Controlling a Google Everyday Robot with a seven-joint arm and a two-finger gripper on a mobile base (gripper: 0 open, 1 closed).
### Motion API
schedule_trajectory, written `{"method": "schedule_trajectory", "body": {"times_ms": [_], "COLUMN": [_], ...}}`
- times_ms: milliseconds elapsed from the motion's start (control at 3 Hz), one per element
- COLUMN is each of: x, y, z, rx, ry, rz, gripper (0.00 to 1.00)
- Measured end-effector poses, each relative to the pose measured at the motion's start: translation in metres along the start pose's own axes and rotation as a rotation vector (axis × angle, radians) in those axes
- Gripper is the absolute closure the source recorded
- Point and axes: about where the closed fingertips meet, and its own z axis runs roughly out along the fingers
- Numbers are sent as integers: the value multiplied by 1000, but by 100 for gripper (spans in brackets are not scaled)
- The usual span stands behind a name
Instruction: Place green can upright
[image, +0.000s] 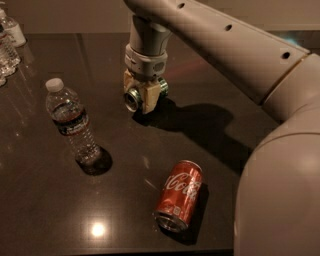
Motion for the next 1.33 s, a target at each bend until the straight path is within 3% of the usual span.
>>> {"method": "schedule_trajectory", "body": {"times_ms": [333,1000,1333], "x": [-7,-24,-23], "y": [-4,18,28], "z": [-40,-112,-126], "rx": [126,357,432], "ry": [-95,-380,-549], "rz": [147,421,537], "gripper": [100,100,100]}}
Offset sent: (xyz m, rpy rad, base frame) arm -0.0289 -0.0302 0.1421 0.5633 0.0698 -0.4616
